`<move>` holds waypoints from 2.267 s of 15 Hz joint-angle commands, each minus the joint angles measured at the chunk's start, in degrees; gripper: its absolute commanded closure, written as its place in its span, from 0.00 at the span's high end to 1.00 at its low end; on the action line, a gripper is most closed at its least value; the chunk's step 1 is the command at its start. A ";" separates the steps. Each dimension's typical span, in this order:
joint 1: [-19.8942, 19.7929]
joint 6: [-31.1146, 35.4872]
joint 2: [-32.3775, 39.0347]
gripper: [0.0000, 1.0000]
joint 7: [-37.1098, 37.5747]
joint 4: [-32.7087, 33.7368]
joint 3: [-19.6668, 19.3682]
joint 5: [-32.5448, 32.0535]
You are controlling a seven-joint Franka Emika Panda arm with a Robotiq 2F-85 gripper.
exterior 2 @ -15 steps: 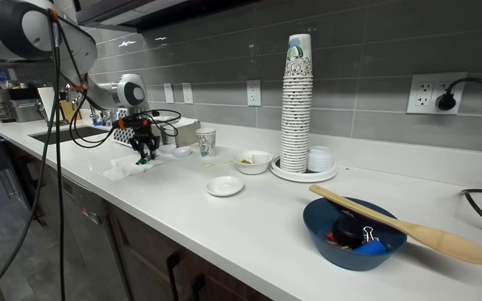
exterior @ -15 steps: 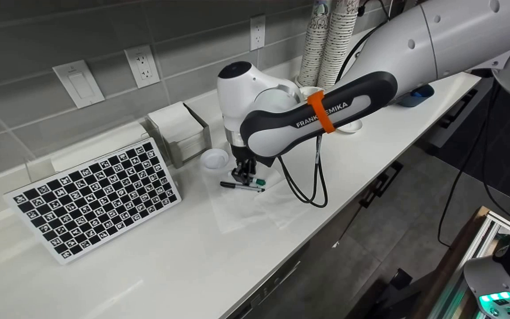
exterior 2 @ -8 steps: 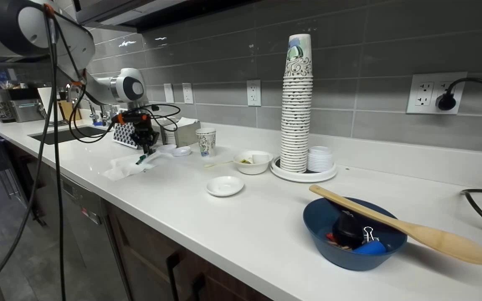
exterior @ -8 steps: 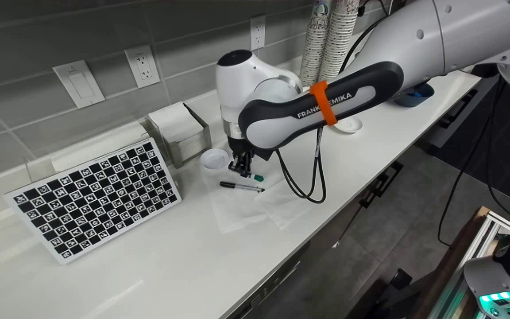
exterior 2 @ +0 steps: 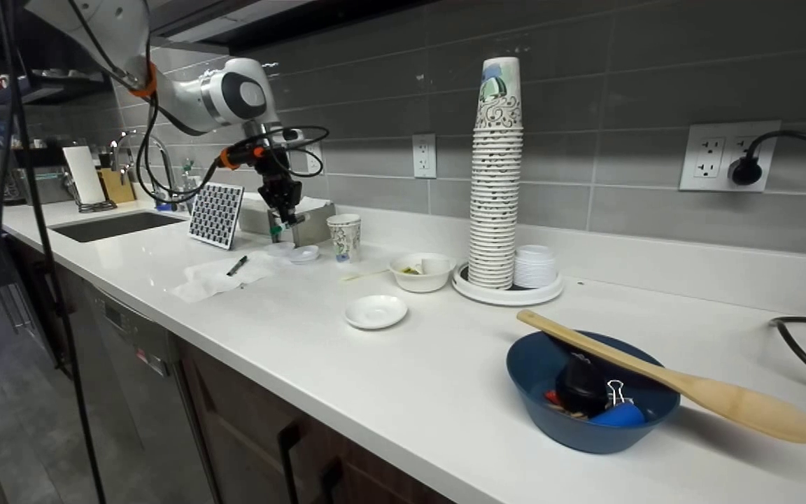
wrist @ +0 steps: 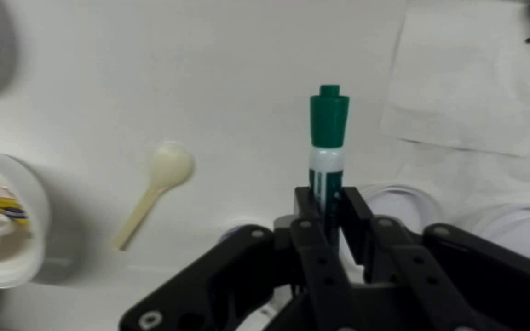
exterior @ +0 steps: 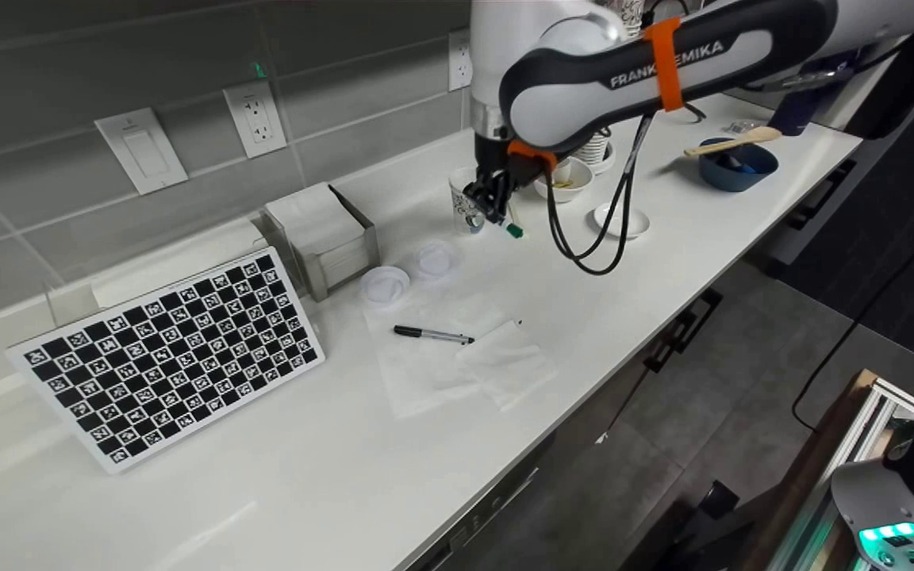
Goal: Put the green marker inside the the white bowl on the right
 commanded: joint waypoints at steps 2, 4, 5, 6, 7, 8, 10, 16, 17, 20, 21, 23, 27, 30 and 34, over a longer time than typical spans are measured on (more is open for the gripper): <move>-2.89 -0.23 -4.04 0.19 2.04 -3.00 -0.62 -0.28; -3.92 -0.22 -6.60 0.05 2.57 -5.32 -0.79 -0.27; -3.88 -1.06 -4.89 0.05 4.63 -3.42 -1.41 -0.99; -3.93 -2.11 -2.99 0.05 6.55 -1.06 -2.53 -2.87; -4.13 -3.21 -1.27 0.05 7.79 1.14 -3.90 -5.48; -4.12 -4.11 0.19 0.05 8.74 3.13 -5.14 -8.23; -4.05 -5.40 4.73 0.05 8.87 8.76 -7.68 -14.28; -4.00 -15.52 14.43 0.05 -0.46 20.80 -10.97 -23.61; -4.05 -17.15 15.65 0.05 -2.50 22.11 -10.95 -24.61; -4.71 -21.15 18.84 0.05 -10.18 25.83 -10.47 -27.40; -4.99 -20.84 19.98 0.05 -11.76 27.05 -10.46 -28.36; -5.49 -19.37 21.78 0.05 -13.27 29.22 -10.38 -29.70; -6.02 -21.01 25.17 0.05 -17.16 33.48 -10.49 -30.51; -6.02 -22.91 26.82 0.52 -18.85 35.57 -10.93 -30.47; -6.54 -23.55 27.71 0.81 -19.67 37.89 -10.57 -29.20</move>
